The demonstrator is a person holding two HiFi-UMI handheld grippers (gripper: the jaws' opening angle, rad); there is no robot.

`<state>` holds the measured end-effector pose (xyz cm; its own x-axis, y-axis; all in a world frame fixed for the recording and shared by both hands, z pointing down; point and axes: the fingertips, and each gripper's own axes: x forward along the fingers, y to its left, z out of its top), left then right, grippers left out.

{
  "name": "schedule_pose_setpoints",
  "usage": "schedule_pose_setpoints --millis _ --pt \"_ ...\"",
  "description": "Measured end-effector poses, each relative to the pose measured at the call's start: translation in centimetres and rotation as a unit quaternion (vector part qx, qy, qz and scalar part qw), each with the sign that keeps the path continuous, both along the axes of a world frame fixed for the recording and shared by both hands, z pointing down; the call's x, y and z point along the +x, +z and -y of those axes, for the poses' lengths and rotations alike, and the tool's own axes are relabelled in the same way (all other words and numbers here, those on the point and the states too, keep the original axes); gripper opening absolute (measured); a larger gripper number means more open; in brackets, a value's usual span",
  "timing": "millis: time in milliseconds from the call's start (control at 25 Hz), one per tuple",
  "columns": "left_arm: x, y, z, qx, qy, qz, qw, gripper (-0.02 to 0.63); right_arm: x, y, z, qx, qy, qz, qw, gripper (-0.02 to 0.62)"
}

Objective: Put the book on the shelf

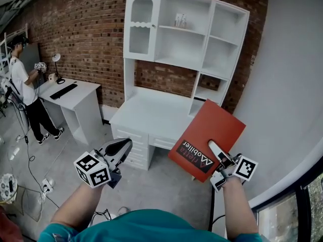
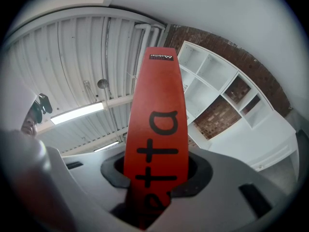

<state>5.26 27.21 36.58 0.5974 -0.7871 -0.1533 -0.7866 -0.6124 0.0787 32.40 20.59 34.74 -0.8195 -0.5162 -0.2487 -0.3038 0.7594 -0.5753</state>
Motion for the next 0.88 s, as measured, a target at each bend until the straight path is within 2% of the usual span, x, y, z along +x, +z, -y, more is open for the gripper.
schedule_pose_setpoints --millis 320,600,880 --pt "-4.6 1.7 7.1 -0.004 0.017 -0.007 0.9998 0.016 -5.1 1.8 6.6 -0.013 0.009 -0.014 1.0 0.175" --pt "-11.6 0.9 19.7 0.012 0.05 -0.016 0.9985 0.017 -11.7 0.9 16.9 -0.007 0.043 -0.021 0.999 0.175" --pt "-17.1 -1.6 30.9 0.019 0.09 -0.006 0.9958 0.017 -17.2 -1.3 27.1 -0.006 0.075 -0.014 0.997 0.175"
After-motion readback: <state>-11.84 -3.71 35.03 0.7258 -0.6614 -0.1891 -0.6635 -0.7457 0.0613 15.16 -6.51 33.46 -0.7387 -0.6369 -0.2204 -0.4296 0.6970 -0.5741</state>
